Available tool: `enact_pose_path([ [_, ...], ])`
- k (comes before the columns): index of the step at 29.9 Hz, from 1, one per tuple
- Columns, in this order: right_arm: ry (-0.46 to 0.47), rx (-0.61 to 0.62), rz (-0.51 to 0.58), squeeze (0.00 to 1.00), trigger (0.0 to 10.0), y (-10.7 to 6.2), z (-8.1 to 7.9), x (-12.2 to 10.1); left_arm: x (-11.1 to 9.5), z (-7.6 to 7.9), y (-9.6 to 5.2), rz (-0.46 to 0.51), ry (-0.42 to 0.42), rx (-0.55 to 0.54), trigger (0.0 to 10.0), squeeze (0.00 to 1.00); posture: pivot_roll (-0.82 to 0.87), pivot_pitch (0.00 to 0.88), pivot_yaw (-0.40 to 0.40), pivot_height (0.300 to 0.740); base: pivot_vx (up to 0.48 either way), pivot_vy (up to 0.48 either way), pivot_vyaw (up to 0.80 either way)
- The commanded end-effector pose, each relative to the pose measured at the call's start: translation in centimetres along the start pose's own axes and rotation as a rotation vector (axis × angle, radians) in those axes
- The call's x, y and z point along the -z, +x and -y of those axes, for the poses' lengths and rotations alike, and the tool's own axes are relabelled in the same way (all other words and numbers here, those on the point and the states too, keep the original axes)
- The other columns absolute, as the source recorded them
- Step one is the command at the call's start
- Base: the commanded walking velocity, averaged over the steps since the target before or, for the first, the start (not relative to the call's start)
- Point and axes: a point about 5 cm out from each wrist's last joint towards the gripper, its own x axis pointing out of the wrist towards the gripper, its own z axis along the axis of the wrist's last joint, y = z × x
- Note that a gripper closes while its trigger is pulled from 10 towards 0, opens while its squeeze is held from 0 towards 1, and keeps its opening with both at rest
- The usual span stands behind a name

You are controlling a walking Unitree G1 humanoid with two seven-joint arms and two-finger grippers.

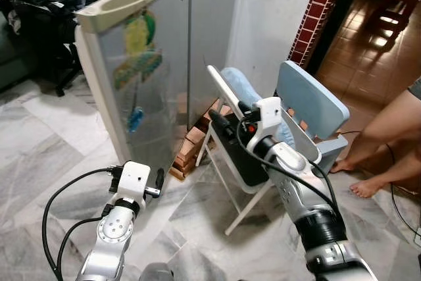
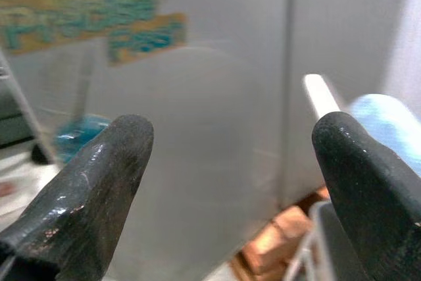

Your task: Restocking fridge

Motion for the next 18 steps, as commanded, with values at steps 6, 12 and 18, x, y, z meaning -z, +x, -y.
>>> enact_pose_path([
  [6,0.021,0.263,-0.037,0.00,10.0,-3.0,3.3,2.1,-1.1,-0.8,0.5,0.054,-0.019,-0.036,10.0,0.00,0.09,0.000,-0.067,0.740,0.000,0.480,0.00],
  [12,-0.006,0.333,-0.072,0.00,10.0,-4.5,4.4,3.3,-1.5,-0.6,0.4,0.084,0.007,-0.016,10.0,0.00,0.07,0.000,-0.062,0.740,0.000,0.480,0.00],
  [18,-0.025,0.368,-0.086,0.00,10.0,-5.1,4.6,3.7,-1.5,-0.7,0.4,0.099,0.019,-0.023,10.0,0.00,0.07,0.000,-0.065,0.740,0.000,0.480,0.00],
])
